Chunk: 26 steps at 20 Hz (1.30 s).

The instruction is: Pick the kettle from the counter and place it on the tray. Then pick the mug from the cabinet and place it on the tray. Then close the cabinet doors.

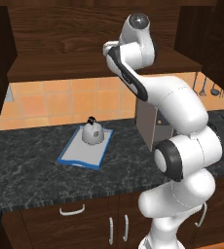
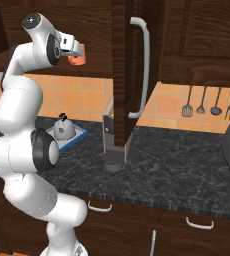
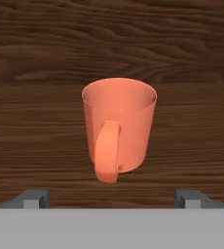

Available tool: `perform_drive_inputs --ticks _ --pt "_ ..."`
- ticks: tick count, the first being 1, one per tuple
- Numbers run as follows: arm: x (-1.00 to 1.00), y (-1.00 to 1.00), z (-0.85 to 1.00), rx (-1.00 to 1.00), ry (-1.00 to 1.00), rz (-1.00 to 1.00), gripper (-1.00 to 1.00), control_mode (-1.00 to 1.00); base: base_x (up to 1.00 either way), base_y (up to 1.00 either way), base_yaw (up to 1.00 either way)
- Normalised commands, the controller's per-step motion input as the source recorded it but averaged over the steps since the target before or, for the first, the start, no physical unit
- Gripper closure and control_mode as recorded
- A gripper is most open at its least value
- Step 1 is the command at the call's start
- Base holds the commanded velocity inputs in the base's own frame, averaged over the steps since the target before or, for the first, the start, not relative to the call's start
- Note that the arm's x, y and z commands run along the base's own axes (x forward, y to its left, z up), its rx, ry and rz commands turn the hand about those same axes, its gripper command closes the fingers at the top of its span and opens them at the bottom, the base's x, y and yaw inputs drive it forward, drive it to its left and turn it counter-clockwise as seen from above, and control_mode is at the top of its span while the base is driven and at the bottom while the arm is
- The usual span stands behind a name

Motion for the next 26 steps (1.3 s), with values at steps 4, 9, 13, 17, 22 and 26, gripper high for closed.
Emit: perform_drive_inputs --ticks 4,9,13,17,22,26 --pt "0.4 0.0 -0.1 0.0 0.0 -0.04 -1.0 -1.0 0.0 0.0 0.0" --pt "0.27 0.03 -0.06 0.0 0.0 -0.06 -1.0 -1.0 0.0 0.0 0.0" --pt "0.24 0.01 -0.05 0.0 0.03 -0.06 -1.0 -1.0 0.0 0.0 0.0" --pt "0.29 0.01 -0.09 0.0 0.03 -0.06 -1.0 -1.0 0.0 0.0 0.0" --pt "-0.01 0.02 0.0 0.0 0.0 -0.03 -1.0 -1.0 0.0 0.0 0.0" --pt "0.04 0.01 -0.07 0.0 0.0 -0.04 1.0 -1.0 0.0 0.0 0.0"
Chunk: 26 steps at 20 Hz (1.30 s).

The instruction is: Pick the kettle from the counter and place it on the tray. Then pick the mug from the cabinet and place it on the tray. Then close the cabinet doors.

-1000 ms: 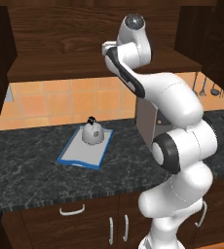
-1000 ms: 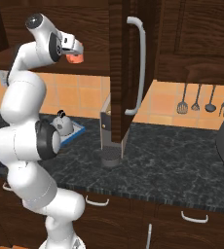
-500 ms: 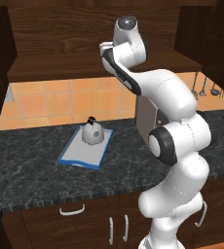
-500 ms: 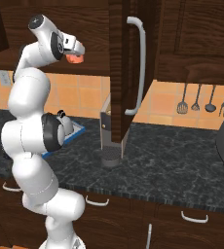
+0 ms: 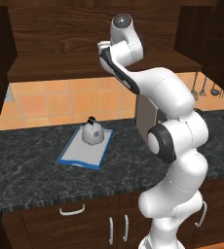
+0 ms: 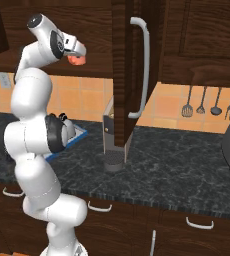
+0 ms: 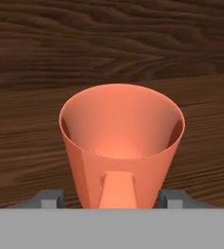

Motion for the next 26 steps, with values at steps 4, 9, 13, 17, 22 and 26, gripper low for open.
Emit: perform_drive_inputs --ticks 4,9,13,17,22,26 --pt "0.13 -0.02 -0.21 0.0 0.0 0.0 1.0 -1.0 0.0 0.0 0.0" --pt "-0.21 0.01 -0.05 0.0 0.0 0.04 1.0 -1.0 0.0 0.0 0.0" --pt "-0.93 0.05 0.0 0.0 0.0 0.11 1.0 -1.0 0.0 0.0 0.0" --pt "-1.0 0.03 0.0 0.0 0.0 0.13 1.0 -1.0 0.0 0.0 0.0" --pt "-0.95 0.12 -0.11 0.0 0.08 0.12 1.0 -1.0 0.0 0.0 0.0" --pt "-0.9 0.23 -0.34 0.0 0.11 0.11 1.0 -1.0 0.0 0.0 0.0"
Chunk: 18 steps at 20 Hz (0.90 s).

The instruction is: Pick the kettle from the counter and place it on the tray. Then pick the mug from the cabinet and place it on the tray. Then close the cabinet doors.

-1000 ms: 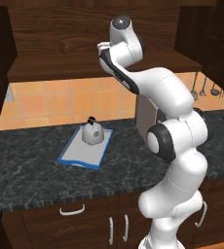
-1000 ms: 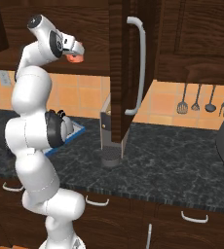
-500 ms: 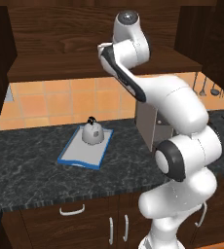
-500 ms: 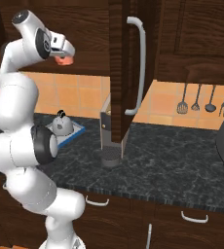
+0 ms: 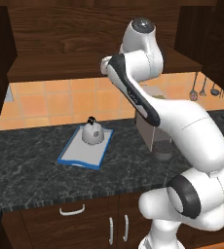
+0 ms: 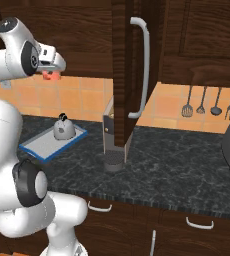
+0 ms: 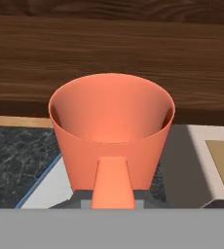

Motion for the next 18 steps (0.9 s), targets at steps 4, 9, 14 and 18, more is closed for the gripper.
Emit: perform_drive_inputs --ticks 4,9,14,18 --pt "-0.78 0.18 -0.5 0.01 0.08 0.23 1.0 -1.0 0.0 0.0 0.0" --pt "-0.59 0.19 -0.68 0.01 0.15 0.32 1.0 -1.0 0.0 0.0 0.0" --pt "-0.48 0.26 -0.81 0.0 0.17 0.46 1.0 -1.0 0.0 0.0 0.0" --pt "-0.26 0.13 -0.78 0.06 0.01 0.46 1.0 -1.0 0.0 0.0 0.0"
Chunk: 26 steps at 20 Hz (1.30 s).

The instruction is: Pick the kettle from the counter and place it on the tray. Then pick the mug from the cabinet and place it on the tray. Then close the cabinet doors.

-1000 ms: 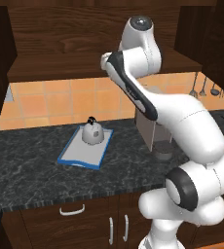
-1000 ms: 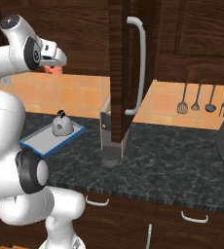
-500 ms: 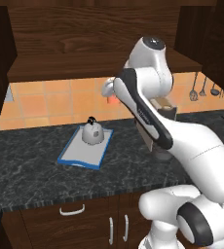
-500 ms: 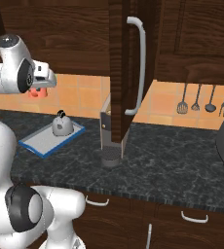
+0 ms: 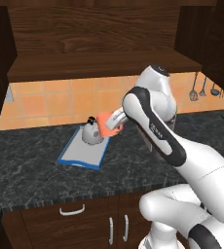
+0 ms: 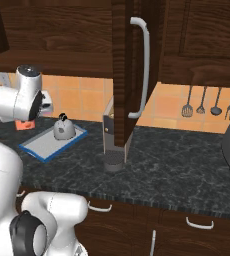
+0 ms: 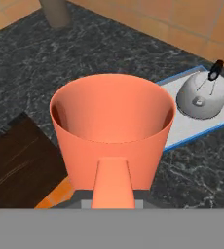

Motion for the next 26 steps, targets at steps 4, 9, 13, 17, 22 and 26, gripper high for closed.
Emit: perform_drive_inputs --ticks 4,9,13,17,22,26 --pt "0.11 0.38 -0.88 0.0 0.0 0.18 1.0 -1.0 0.0 0.0 0.0" --pt "0.48 0.28 -0.58 0.0 -0.04 0.02 1.0 -1.0 0.0 0.0 0.0" --pt "0.67 0.2 -0.52 0.0 0.0 0.12 1.0 -1.0 0.0 0.0 0.0" --pt "0.7 0.22 -0.47 0.0 0.0 0.17 1.0 -1.0 0.0 0.0 0.0" --pt "0.56 0.27 -0.4 0.0 0.0 0.06 1.0 -1.0 0.0 0.0 0.0" --pt "0.38 0.14 -0.34 -0.03 0.0 0.0 1.0 -1.0 0.0 0.0 0.0"
